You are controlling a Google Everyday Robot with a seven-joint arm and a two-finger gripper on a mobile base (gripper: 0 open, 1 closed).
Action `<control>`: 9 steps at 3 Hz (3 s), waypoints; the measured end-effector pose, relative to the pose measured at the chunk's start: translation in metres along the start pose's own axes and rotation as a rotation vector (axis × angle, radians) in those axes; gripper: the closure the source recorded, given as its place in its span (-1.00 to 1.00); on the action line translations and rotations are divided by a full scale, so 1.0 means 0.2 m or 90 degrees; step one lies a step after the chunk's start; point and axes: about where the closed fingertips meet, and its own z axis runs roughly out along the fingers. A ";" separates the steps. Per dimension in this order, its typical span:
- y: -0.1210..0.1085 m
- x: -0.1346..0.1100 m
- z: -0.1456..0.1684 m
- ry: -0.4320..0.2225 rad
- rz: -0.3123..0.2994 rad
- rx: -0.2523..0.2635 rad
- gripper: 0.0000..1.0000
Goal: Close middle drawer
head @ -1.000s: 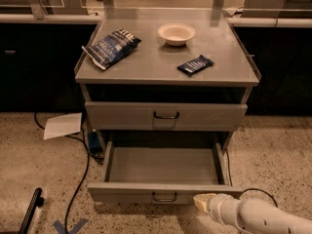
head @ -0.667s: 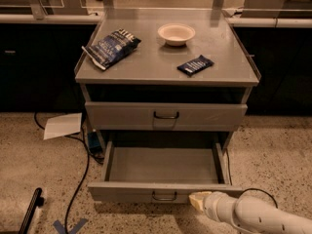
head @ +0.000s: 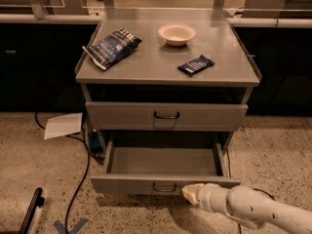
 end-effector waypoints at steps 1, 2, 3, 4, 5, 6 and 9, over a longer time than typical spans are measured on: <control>0.00 0.00 0.00 0.000 0.000 0.000 1.00; -0.09 -0.05 0.01 -0.014 -0.014 0.011 1.00; -0.24 -0.13 -0.01 -0.031 -0.038 0.040 1.00; -0.49 -0.21 -0.06 -0.062 -0.047 0.082 1.00; -0.50 -0.21 -0.02 -0.061 -0.041 0.084 1.00; -0.55 -0.26 0.04 -0.076 -0.053 0.078 1.00; -0.76 -0.43 0.25 -0.116 -0.074 0.056 1.00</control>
Offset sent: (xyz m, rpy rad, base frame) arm 0.0478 -0.0253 0.0070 -0.0215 -0.0867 -0.0094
